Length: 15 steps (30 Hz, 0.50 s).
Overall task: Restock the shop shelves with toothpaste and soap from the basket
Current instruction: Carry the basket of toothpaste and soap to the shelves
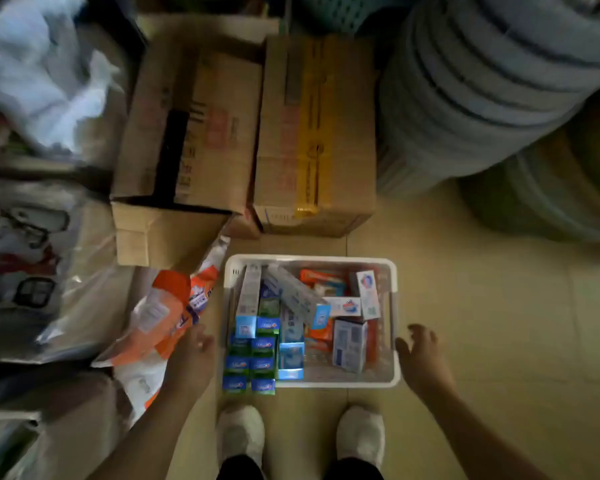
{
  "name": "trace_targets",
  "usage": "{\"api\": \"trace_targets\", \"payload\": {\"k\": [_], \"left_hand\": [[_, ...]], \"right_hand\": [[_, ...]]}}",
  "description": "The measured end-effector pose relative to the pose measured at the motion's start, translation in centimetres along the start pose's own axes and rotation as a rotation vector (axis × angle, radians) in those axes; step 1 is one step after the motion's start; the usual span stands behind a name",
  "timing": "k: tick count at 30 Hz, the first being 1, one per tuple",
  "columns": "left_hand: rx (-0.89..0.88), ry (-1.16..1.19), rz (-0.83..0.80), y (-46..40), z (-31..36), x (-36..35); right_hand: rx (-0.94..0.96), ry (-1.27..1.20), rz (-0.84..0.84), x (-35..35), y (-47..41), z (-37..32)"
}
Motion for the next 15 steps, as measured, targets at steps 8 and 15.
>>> {"api": "trace_targets", "payload": {"k": [8, 15], "left_hand": [[-0.003, 0.131, -0.129, -7.4, 0.0, -4.0], [-0.021, 0.085, -0.064, -9.2, 1.5, -5.7]], "right_hand": [[-0.151, -0.245, 0.006, -2.8, -6.6, 1.7], [-0.180, -0.496, 0.012, -5.1, -8.6, 1.7]]}}
Point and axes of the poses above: each hand's wrist, its own y-axis away from the middle knuckle, its own x-axis out of the back of the hand, z = x × y, the point moved 2 cm from there along -y, towards the middle knuckle, and after that the axes turned 6 degrees about x, right-handed, at the moved point
